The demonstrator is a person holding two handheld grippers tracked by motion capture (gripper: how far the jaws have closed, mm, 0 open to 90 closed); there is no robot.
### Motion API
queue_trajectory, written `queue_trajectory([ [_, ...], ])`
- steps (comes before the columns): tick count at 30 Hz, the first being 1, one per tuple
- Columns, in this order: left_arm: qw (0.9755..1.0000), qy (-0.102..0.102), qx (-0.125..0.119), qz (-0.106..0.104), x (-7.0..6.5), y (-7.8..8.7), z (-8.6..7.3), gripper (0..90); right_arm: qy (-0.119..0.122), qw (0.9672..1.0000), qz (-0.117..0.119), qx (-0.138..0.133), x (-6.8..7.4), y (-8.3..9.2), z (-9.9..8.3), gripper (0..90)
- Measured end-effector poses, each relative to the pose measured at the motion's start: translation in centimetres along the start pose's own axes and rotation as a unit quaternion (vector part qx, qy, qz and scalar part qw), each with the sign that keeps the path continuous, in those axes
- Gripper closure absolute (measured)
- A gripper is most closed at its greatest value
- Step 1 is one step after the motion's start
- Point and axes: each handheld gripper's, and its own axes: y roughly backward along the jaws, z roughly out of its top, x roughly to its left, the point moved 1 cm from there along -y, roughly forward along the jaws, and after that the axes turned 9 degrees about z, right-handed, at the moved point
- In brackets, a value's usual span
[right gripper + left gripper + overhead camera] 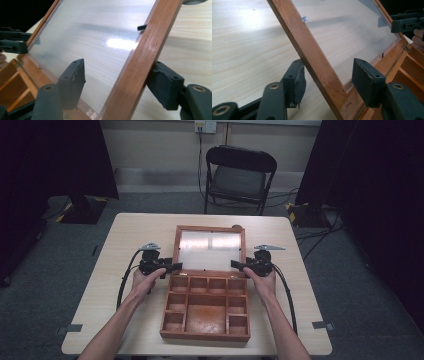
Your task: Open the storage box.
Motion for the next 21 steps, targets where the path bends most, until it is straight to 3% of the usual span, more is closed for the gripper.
queue_trajectory([
  [2,0.9999,0.014,0.004,-0.008,0.3,-0.1,-0.2,40.4,-0.006,1.0,-0.004,0.007,-0.3,0.0,-0.1,30.4],
  [7,0.9998,0.016,0.008,-0.007,0.3,-0.1,-0.2,40.2,-0.009,0.9999,-0.007,0.012,-0.3,-0.1,-0.2,29.1],
  [10,0.9999,-0.001,0.01,0.009,0.1,-0.2,-0.2,38.0,-0.009,0.9998,-0.01,0.016,-0.3,-0.1,-0.3,28.1],
  [11,0.9998,-0.005,0.015,0.012,0.1,-0.2,-0.1,37.7,-0.022,0.9992,-0.011,0.031,-0.6,-0.3,-0.5,26.2],
  [12,0.9999,0.005,0.016,0.004,0.1,-0.3,-0.2,37.1,-0.038,0.9986,-0.004,0.035,-0.8,-0.4,-0.6,26.1],
  [13,0.9999,0.005,0.016,0.004,0.1,-0.3,-0.2,37.2,-0.038,0.9986,-0.004,0.035,-0.8,-0.4,-0.6,26.1],
  [14,0.9998,0.004,0.017,0.006,0.1,-0.3,-0.3,37.0,-0.058,0.9976,0.008,0.036,-1.3,-0.6,-0.9,25.9],
  [19,0.9998,0.006,0.018,0.011,0.1,-0.4,-0.3,34.3,-0.058,0.9974,0.003,0.042,-1.2,-0.6,-0.8,25.6],
  [21,0.9998,0.007,0.016,0.012,0.1,-0.2,-0.3,32.2,-0.043,0.9981,-0.012,0.044,-1.2,-0.4,-0.7,27.2],
])
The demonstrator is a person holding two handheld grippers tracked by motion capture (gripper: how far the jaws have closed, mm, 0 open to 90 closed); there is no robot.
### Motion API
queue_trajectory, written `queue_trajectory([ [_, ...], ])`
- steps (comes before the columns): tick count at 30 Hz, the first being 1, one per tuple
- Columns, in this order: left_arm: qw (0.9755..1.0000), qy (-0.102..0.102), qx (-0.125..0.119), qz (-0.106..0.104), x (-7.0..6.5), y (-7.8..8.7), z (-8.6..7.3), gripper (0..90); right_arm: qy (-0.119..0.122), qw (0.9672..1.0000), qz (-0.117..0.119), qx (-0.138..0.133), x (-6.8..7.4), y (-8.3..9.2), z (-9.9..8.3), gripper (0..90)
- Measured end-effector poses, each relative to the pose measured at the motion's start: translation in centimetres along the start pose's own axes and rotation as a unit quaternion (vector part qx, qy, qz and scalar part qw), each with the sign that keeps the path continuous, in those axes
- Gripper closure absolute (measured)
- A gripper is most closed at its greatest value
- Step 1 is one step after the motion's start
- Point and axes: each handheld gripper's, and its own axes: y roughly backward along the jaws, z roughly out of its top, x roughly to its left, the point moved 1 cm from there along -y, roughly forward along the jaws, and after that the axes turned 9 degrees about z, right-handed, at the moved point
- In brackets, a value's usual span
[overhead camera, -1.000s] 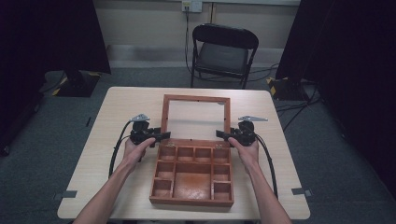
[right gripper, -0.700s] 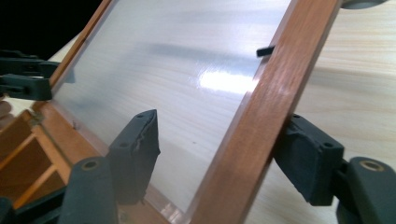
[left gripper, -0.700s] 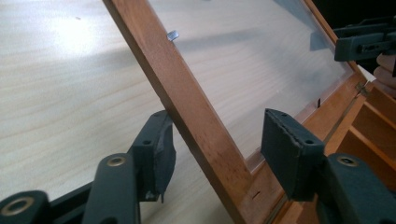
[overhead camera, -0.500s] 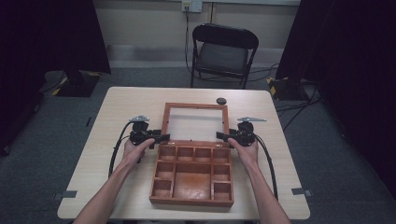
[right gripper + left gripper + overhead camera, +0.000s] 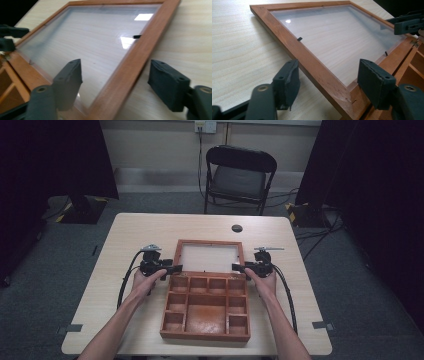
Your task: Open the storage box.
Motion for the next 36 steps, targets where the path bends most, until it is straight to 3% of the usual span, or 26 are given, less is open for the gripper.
queue_trajectory([
  [7,0.9999,0.001,-0.009,0.01,0.0,0.9,0.1,26.2,0.001,0.9999,0.001,-0.017,0.2,1.3,0.2,22.7],
  [11,0.9998,-0.011,-0.006,0.017,0.1,2.1,-0.1,22.7,0.017,0.9998,-0.007,-0.01,0.8,2.2,0.3,19.7],
  [17,0.9994,-0.014,-0.006,0.03,0.4,3.4,-0.5,21.4,0.025,0.9993,-0.018,-0.021,1.1,4.0,-0.1,18.7],
  [18,0.9989,-0.026,-0.002,0.038,0.2,3.9,-0.7,21.2,0.027,0.9991,-0.029,-0.019,1.2,4.6,-0.4,18.1],
  [20,0.9987,-0.031,-0.003,0.04,0.2,4.5,-0.9,21.2,0.034,0.9982,-0.047,-0.012,1.3,5.3,-0.7,17.4],
  [31,0.9972,-0.045,0.017,0.058,0.1,6.9,-2.2,20.5,0.047,0.9958,-0.078,-0.014,2.0,9.0,-3.1,17.5],
  [36,0.995,-0.061,0.032,0.072,-0.1,8.1,-3.5,20.4,0.052,0.9936,-0.1,-0.003,2.4,10.5,-4.8,17.2],
])
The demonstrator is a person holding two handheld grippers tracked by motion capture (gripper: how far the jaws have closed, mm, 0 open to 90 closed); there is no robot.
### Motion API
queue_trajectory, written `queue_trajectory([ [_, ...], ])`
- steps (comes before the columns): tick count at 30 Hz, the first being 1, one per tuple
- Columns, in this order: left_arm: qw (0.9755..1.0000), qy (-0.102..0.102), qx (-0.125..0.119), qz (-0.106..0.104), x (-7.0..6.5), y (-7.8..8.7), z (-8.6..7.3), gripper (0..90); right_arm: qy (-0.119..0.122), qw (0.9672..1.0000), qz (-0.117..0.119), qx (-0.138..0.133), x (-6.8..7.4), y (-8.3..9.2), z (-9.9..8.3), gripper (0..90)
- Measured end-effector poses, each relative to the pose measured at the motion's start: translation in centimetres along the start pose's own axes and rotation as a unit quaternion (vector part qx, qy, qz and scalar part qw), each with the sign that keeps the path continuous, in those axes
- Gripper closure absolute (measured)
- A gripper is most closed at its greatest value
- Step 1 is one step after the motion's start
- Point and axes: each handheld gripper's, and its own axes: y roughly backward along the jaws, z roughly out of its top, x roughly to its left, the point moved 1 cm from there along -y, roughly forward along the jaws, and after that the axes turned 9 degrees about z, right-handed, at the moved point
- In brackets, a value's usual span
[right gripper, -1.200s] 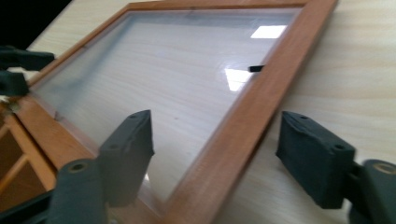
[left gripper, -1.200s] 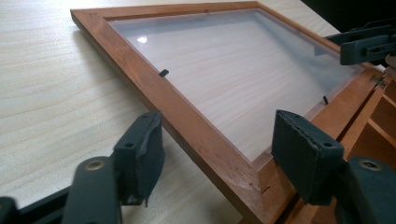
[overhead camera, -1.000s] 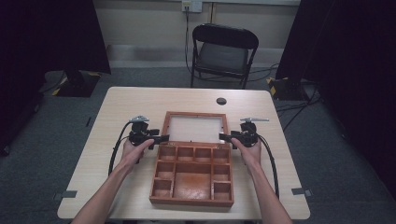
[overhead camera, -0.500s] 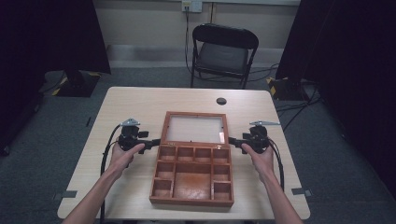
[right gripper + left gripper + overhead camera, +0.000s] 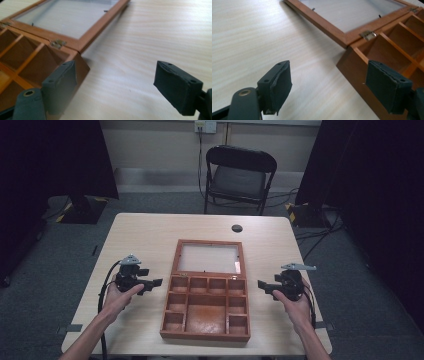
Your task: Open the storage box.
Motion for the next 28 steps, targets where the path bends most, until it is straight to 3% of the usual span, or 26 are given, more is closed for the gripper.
queue_trajectory([
  [1,1.0,0.0,0.0,0.0,0.0,0.0,0.0,20.2,0.002,1.0,-0.006,0.003,0.0,0.2,-0.3,17.1],
  [2,0.9998,-0.006,0.002,0.017,0.1,0.5,-0.5,19.6,-0.001,0.9999,-0.012,0.007,-0.1,0.4,-0.6,16.9],
  [5,0.9996,-0.007,0.006,0.027,0.5,0.9,-1.1,19.3,-0.009,0.9997,-0.021,0.011,-0.4,0.8,-1.2,16.0],
  [7,0.9992,0.002,0.011,0.038,0.9,1.1,-1.8,19.1,-0.01,0.9991,-0.031,0.028,-0.9,1.4,-2.3,15.8],
  [11,0.9983,0.011,0.032,0.048,1.8,1.2,-3.2,19.8,-0.024,0.9981,-0.045,0.035,-1.6,1.4,-3.4,15.5],
  [12,0.9972,0.012,0.049,0.056,2.1,1.0,-3.6,19.9,-0.028,0.9969,-0.06,0.042,-1.8,1.2,-3.9,15.4],
  [13,0.9972,0.012,0.049,0.056,2.1,1.0,-3.6,19.7,-0.028,0.9969,-0.06,0.042,-1.8,1.2,-3.9,15.4],
  [14,0.9964,0.023,0.055,0.061,2.2,0.8,-4.1,19.4,-0.022,0.9951,-0.081,0.052,-1.9,0.7,-4.4,15.5],
  [15,0.9964,0.023,0.055,0.061,2.2,0.8,-4.1,19.4,-0.022,0.9951,-0.081,0.052,-1.9,0.7,-4.4,15.5],
  [16,0.9962,0.024,0.044,0.07,2.0,0.6,-4.4,18.8,-0.01,0.9931,-0.102,0.056,-2.0,0.2,-4.8,14.6],
  [19,0.9929,-0.041,0.044,0.103,1.4,0.6,-5.0,18.4,0.008,0.9912,-0.122,0.05,-2.0,0.1,-5.2,14.1],
  [22,0.9934,-0.034,0.016,0.109,1.5,0.4,-5.6,14.2,0.022,0.9913,-0.127,0.026,-2.3,-0.1,-5.9,5.8],
  [28,0.993,-0.033,0.013,0.113,1.6,0.3,-5.6,11.7,0.014,0.9902,-0.138,0.021,-2.5,0.0,-5.9,4.8],
])
